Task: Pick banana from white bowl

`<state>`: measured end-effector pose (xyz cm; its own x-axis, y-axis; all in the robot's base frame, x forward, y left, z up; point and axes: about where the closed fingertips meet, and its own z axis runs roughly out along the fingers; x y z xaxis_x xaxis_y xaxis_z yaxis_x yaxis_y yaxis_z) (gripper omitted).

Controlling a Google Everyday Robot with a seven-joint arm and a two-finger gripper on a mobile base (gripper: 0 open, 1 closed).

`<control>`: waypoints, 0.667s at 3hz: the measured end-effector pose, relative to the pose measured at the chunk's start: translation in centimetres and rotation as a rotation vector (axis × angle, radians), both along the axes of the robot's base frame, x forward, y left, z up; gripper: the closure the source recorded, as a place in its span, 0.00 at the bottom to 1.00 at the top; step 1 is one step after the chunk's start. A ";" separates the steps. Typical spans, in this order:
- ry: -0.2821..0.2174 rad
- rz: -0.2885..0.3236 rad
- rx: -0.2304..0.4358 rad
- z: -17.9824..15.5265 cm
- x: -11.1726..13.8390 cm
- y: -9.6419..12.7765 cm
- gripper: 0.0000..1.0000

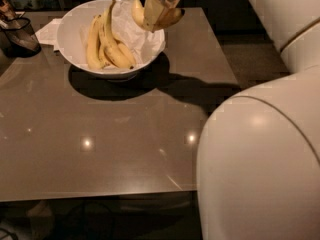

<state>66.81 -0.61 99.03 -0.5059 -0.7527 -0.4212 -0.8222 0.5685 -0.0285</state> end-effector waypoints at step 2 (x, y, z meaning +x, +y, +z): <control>-0.001 0.047 0.014 0.2 -1.1 1.4 1.00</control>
Offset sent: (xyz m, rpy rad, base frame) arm -0.0419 0.0230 0.0056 0.0123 0.0286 0.1156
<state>65.70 0.79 99.24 -0.4697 -0.7699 -0.4320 -0.8481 0.5295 -0.0215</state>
